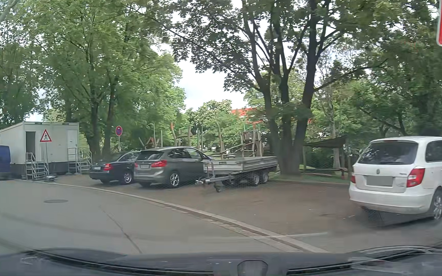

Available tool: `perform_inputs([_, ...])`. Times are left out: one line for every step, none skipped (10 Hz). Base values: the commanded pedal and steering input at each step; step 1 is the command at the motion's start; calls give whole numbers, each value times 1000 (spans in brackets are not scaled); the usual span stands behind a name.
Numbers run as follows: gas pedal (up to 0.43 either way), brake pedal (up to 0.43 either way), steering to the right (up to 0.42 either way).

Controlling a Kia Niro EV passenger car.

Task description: Follow the waypoints while adhering to traffic rules and regulations

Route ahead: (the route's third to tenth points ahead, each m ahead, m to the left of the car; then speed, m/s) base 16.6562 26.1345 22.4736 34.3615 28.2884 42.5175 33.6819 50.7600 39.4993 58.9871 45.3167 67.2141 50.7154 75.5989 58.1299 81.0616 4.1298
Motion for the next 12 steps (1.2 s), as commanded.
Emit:
perform_inputs([0, 0, -361])
perform_inputs([0, 0, -367])
perform_inputs([0, 0, -369])
perform_inputs([0, 0, -368])
perform_inputs([28, 0, -365])
perform_inputs([39, 0, -360])
perform_inputs([47, 0, -353])
perform_inputs([59, 0, -349])
perform_inputs([67, 0, -350])
perform_inputs([67, 0, -350])
perform_inputs([67, 0, -350])
perform_inputs([67, 0, -350])
